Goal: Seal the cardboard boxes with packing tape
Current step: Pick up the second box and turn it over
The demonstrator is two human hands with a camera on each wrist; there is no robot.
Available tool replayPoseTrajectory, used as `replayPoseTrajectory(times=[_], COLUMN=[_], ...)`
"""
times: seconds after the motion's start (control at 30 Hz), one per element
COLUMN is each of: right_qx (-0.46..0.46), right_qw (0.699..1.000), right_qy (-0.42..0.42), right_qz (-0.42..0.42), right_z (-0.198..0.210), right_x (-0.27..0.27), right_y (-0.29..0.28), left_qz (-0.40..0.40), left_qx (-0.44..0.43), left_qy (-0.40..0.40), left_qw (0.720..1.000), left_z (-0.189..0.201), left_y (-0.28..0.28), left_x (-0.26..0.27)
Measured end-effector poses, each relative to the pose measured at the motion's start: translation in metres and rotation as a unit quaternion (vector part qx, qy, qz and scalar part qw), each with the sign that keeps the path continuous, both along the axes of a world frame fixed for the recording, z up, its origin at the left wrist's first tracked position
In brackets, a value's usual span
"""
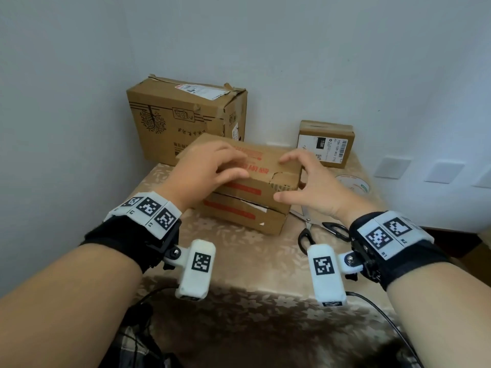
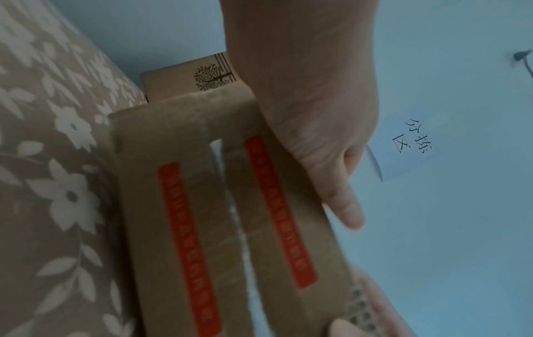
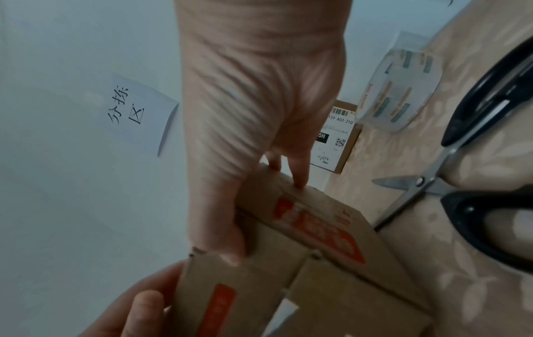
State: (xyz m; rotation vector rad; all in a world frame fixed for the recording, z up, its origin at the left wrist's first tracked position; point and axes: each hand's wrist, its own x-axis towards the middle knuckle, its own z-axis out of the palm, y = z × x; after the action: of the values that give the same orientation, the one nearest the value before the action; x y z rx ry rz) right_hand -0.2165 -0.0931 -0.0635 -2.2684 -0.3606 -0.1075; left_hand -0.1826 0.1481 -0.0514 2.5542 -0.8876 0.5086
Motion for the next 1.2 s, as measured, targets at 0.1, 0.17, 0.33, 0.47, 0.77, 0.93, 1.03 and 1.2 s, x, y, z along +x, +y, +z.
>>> replayPoseTrajectory(times=[0.1, 0.17, 0.33, 0.47, 0.77, 0.93, 1.03, 1.2], right_qx=[-0.035, -0.055, -0.114, -0.151, -0.238, -0.264, -0.272, -0.394], right_qw=[0.999, 0.998, 0.993, 0.988, 0.971, 0.964, 0.962, 0.917], right_qy=[0.015, 0.005, -0.006, -0.014, 0.003, -0.018, -0.031, 0.001], right_qz=[0.007, -0.007, -0.027, -0.042, -0.007, -0.002, 0.003, 0.063], right_z=[-0.004, -0.003, 0.007, 0.014, 0.025, 0.028, 0.028, 0.034], right_x=[0.006, 0.011, 0.017, 0.017, 0.026, 0.026, 0.024, 0.021], right_y=[0.008, 0.012, 0.015, 0.013, 0.021, 0.024, 0.026, 0.041], left_qz=[0.017, 0.046, 0.045, 0.033, 0.008, 0.0, -0.005, -0.012], left_qx=[0.07, 0.082, 0.121, 0.124, 0.089, 0.076, 0.065, 0.037], left_qy=[0.032, 0.019, -0.012, -0.008, 0.011, 0.012, 0.026, 0.062], left_qw=[0.997, 0.995, 0.992, 0.992, 0.996, 0.997, 0.998, 0.997], left_z=[-0.008, -0.011, -0.017, -0.019, -0.021, -0.023, -0.023, -0.022], left_y=[-0.001, -0.003, -0.019, -0.029, -0.026, -0.024, -0.022, -0.02], left_x=[0.003, 0.005, 0.005, 0.005, 0.009, 0.012, 0.014, 0.015])
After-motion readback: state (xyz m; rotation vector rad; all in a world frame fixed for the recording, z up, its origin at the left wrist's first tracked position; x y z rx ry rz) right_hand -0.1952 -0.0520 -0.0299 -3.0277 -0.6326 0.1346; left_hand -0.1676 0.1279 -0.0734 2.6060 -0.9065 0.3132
